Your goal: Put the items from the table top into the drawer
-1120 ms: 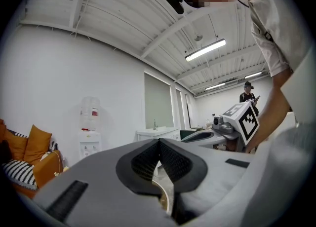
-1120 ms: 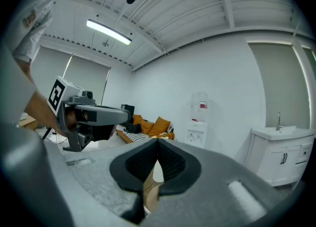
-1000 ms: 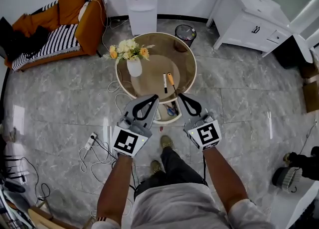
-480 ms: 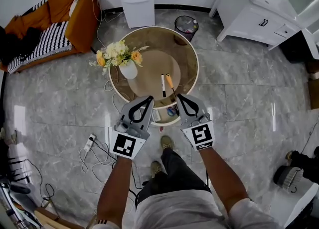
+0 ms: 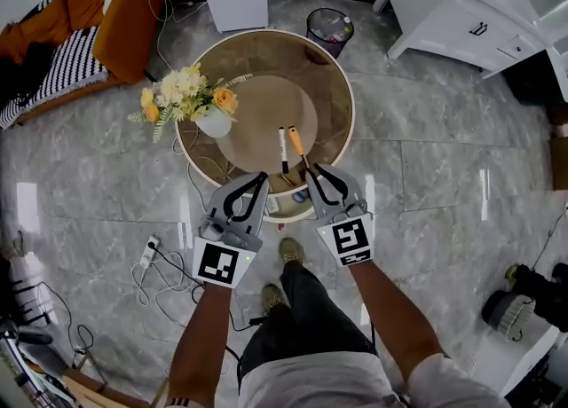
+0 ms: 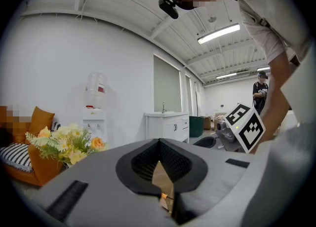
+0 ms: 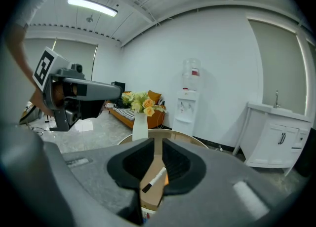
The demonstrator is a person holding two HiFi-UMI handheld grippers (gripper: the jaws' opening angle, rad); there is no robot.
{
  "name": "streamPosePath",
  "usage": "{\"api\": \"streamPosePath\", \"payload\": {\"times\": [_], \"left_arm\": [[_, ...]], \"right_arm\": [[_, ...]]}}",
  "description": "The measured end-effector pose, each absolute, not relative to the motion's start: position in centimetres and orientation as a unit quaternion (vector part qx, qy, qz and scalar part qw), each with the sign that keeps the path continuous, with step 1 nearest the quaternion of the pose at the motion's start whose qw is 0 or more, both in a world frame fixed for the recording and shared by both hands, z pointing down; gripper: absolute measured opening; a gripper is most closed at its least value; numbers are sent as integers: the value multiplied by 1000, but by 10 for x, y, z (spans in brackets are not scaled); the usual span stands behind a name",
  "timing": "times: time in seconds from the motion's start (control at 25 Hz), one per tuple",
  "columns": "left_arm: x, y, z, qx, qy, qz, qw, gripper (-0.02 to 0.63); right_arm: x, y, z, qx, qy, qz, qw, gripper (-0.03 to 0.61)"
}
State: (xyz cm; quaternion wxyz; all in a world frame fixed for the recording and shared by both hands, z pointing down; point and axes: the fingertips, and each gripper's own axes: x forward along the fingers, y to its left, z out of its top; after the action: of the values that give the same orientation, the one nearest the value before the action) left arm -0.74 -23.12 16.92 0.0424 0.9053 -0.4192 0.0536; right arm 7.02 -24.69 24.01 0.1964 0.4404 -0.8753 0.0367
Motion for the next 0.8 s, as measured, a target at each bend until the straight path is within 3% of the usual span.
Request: {"api": "streamPosePath", "payload": {"times": [0.24,0.8], "left_arm": [[-1,-244,212,904,-419,70,53,-1],[8,-271,294,898,-422,100,76,0]], "right_arm": [[76,-263,298,440,-867,68,225,78],[88,-286,407,435,-842,119,295,92]]}}
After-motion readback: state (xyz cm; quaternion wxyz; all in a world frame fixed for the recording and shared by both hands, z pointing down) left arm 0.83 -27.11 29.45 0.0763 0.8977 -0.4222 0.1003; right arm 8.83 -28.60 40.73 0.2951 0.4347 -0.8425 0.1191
